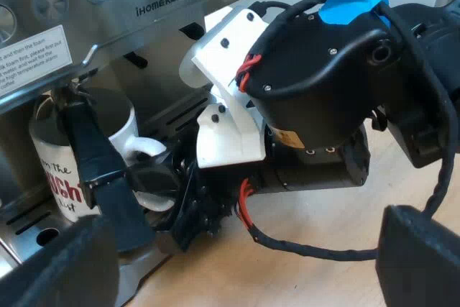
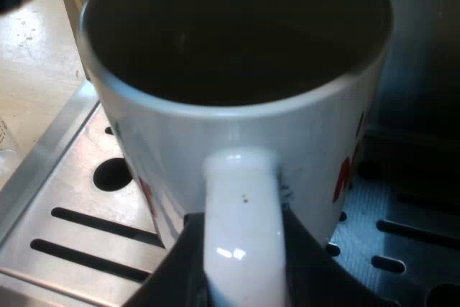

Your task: Place mug into machine

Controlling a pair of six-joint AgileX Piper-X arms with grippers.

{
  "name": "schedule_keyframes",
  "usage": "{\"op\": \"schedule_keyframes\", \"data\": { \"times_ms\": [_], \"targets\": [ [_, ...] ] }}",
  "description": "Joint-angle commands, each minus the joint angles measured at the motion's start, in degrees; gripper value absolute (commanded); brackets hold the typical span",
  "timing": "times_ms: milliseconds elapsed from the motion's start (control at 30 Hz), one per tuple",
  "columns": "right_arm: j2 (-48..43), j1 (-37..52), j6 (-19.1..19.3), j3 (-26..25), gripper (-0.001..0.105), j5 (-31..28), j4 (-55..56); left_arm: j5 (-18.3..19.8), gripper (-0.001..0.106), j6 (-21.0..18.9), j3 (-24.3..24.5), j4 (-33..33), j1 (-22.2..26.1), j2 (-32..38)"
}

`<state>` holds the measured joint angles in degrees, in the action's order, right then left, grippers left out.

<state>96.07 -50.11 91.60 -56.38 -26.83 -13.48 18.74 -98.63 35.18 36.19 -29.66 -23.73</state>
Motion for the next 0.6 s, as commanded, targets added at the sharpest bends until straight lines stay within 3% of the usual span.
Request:
{"op": "schedule_keyframes", "data": {
  "times_ms": [33, 300, 600],
  "targets": [
    [-0.4, 0.4, 0.7, -1.0, 0.0, -1.3, -3.2, 0.3, 0.079, -0.4, 0.0, -0.3, -0.2, 0.1],
    [-0.4, 0.6, 0.7, -1.0, 0.0, 0.6, -3.4, 0.3, 0.079, -0.4, 0.0, -0.3, -0.2, 0.1],
    [-0.4, 0.6, 4.8, -1.0, 0.0, 2.6, -4.1, 0.3, 0.079, -0.4, 0.0, -0.3, -0.2, 0.1]
  ]
}}
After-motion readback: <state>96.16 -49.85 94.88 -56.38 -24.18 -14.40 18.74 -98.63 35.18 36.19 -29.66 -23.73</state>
